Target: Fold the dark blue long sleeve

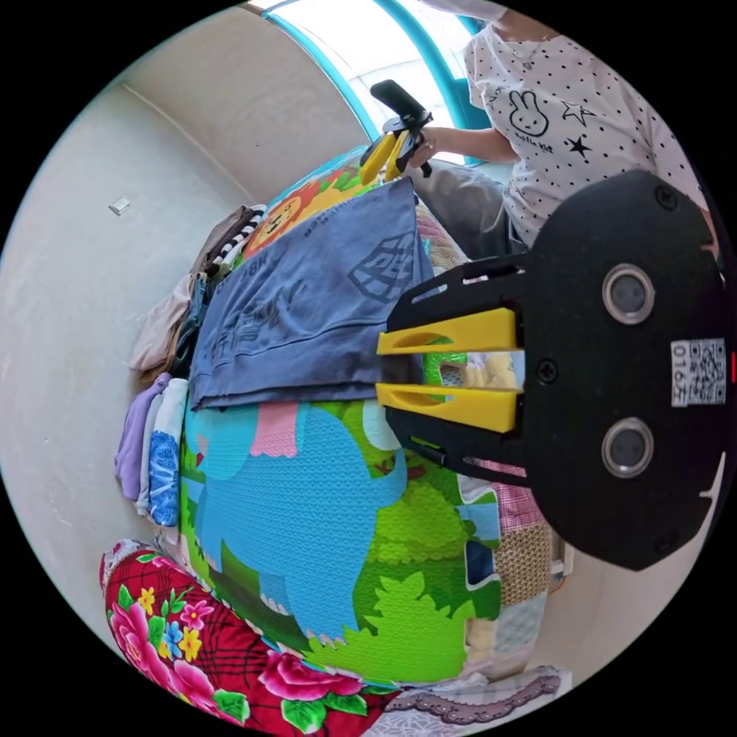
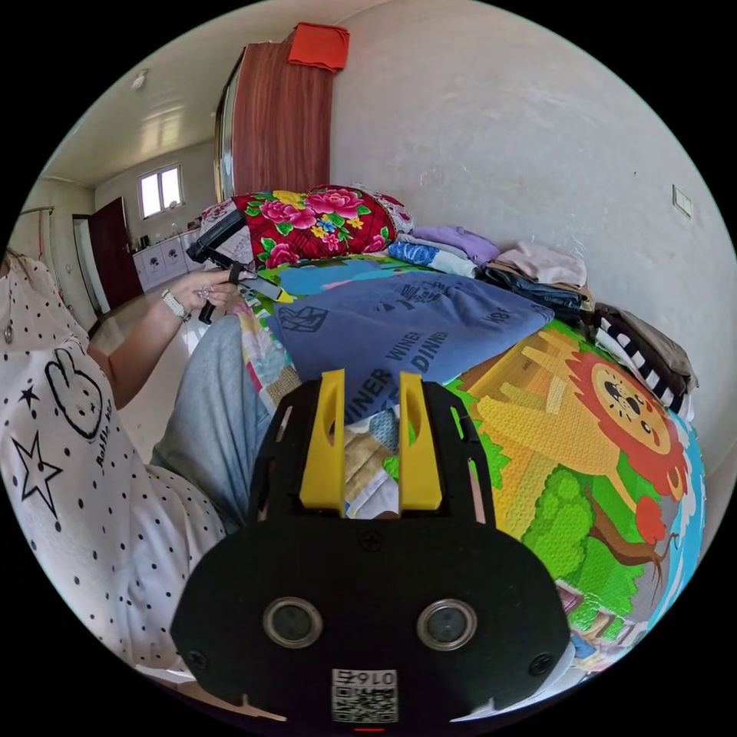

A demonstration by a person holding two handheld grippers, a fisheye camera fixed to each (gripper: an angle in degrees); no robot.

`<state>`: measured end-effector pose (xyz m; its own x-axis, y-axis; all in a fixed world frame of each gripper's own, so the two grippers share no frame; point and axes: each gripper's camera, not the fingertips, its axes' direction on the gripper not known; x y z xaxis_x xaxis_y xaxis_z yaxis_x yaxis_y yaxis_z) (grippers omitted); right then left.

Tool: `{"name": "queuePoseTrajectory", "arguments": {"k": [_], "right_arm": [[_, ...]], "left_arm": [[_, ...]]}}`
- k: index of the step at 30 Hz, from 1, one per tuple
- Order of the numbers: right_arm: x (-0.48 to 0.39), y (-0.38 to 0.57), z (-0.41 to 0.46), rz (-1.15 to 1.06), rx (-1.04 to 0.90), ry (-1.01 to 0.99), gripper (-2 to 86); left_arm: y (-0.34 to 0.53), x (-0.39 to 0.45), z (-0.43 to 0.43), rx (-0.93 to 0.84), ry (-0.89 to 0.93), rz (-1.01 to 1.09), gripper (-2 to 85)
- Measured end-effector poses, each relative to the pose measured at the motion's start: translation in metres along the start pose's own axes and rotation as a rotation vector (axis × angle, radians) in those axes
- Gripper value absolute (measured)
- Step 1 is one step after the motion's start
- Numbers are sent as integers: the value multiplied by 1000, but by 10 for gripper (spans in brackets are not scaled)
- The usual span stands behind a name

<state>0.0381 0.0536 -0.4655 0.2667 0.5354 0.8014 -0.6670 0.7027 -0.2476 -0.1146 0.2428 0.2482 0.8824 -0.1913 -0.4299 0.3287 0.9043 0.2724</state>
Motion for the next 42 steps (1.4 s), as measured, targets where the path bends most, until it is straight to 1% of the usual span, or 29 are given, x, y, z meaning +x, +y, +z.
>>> {"name": "queuePoseTrajectory", "arguments": {"k": [1,3,11,14,16,18,20,22,25,27,29,30,31,32,34,35,37,39,42], "right_arm": [[0,3,1,-1,-1,-1,103],[-1,7,4,-1,-4,3,102],[-11,17,10,-56,20,32,101],[-21,22,13,-122,18,69,101],[-31,26,15,-184,22,91,102],[-37,30,19,-225,18,95,102],[-40,33,25,-236,4,100,102],[-41,35,29,-232,-11,108,102],[-44,39,27,-239,19,103,102],[-46,43,30,-262,22,84,101],[-45,45,43,-267,-65,107,102],[-44,45,52,-255,-131,100,102],[-40,46,55,-221,-146,83,101],[-39,47,55,-206,-141,75,99],[-31,47,51,-174,-157,24,93],[-29,47,49,-165,-159,7,91],[-11,47,32,-86,-106,-72,88],[8,51,16,13,-23,-93,86],[36,61,-3,167,54,-74,80]], "left_arm": [[2,4,-3,10,-4,13,3],[5,10,-5,1,-10,31,-5],[23,30,-32,123,-4,47,-10],[33,37,-42,160,3,36,-10],[40,46,-46,180,-36,37,-10],[42,44,-40,162,-49,24,-10],[42,34,-25,113,-23,-32,-10],[45,24,-3,31,44,-72,-10],[55,30,-8,110,83,-96,-9],[60,37,-15,155,75,-124,-8],[66,51,-21,199,51,-120,-6],[69,64,-22,213,49,-89,-4],[71,81,-20,216,64,-34,3],[72,91,-17,215,79,0,7],[74,135,-2,198,170,149,45],[75,148,3,194,199,187,53],[78,201,25,169,297,353,73],[80,243,43,156,297,463,79],[85,310,73,139,184,587,92]]}}
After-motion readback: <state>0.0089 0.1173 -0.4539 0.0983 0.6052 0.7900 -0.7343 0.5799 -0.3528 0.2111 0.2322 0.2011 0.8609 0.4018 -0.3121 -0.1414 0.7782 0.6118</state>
